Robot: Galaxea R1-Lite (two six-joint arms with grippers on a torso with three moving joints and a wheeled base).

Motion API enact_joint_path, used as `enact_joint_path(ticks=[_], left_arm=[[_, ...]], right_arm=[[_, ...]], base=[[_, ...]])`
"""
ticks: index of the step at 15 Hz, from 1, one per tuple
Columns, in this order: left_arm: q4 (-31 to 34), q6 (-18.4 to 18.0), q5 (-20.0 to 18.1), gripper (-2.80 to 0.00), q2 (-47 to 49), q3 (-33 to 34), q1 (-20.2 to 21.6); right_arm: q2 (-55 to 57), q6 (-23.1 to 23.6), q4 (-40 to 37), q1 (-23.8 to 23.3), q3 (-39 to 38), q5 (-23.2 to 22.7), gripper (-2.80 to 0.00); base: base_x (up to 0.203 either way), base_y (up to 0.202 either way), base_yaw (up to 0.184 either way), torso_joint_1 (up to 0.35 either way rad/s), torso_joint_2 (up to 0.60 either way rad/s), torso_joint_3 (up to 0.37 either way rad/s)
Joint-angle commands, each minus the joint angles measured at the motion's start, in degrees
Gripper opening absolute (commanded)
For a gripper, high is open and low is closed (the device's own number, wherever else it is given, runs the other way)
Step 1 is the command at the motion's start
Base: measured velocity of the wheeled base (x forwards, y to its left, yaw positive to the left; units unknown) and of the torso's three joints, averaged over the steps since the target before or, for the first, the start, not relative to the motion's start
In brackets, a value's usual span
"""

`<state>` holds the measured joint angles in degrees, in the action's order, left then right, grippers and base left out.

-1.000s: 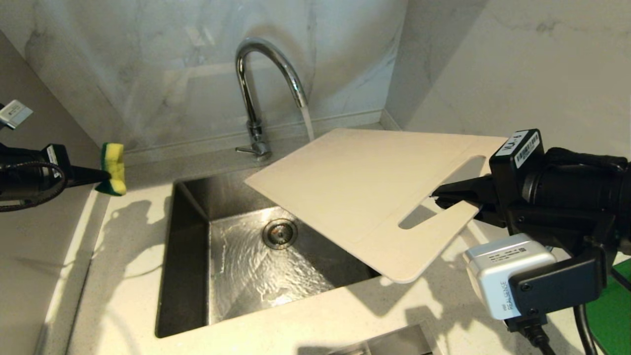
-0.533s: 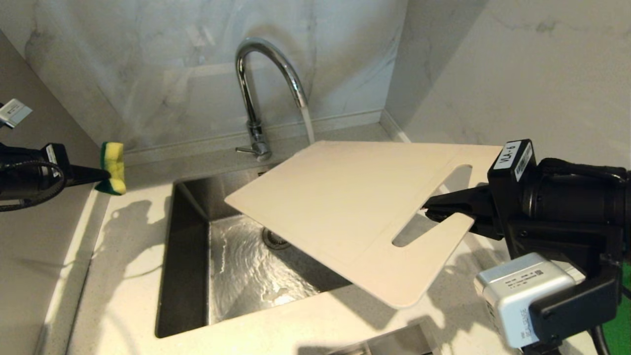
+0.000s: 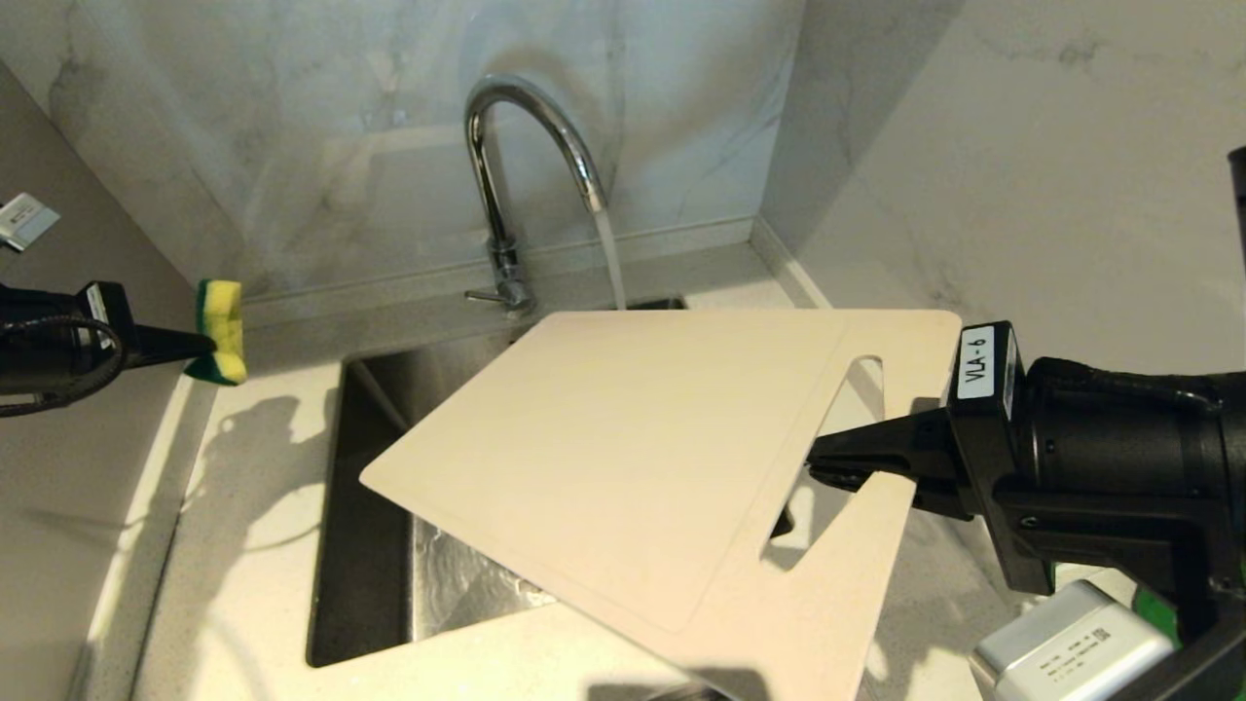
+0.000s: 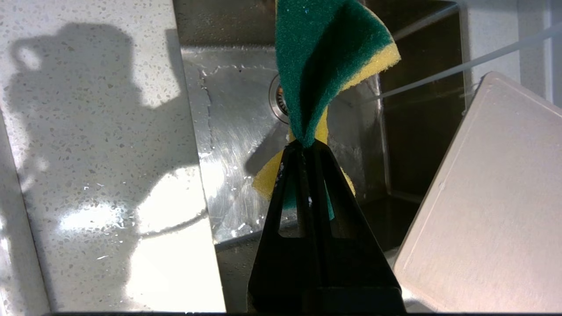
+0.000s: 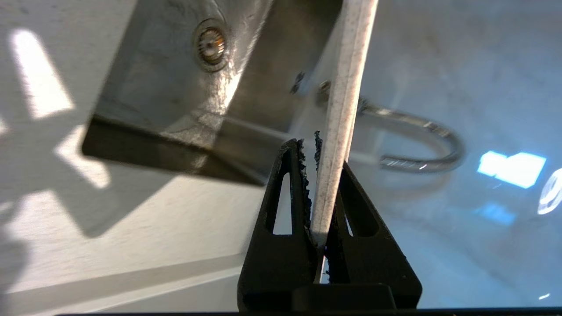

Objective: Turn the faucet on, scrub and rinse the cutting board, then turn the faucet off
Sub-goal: Pick up the cutting board

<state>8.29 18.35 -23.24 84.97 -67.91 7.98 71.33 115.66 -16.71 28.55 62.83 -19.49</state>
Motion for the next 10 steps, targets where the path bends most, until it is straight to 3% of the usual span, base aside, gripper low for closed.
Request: enact_joint_path(ticks=[1,6,10], left_arm=[[0.1,0.1,-0.3,-2.80,-0.1,0.0,0.0],[0.1,0.1,-0.3,-2.80,-0.3,0.0,0.0],[0.1,0.1,-0.3,-2.80,-0.5,0.0,-0.3]], right_arm=[[1.4,2.6,-0.1,0.0,0.7,-2.5,-2.80],[5.2,8.9,-2.5,0.0,4.9,-7.6,-2.80],[8.6,17.3,-18.1,-0.1,14.1,-7.7,-2.80]], base=[[0.000,0.000,0.000,0.000,0.00,0.000],[0.000,0.000,0.000,0.000,0.00,0.000],[0.000,0.000,0.000,0.000,0.00,0.000]])
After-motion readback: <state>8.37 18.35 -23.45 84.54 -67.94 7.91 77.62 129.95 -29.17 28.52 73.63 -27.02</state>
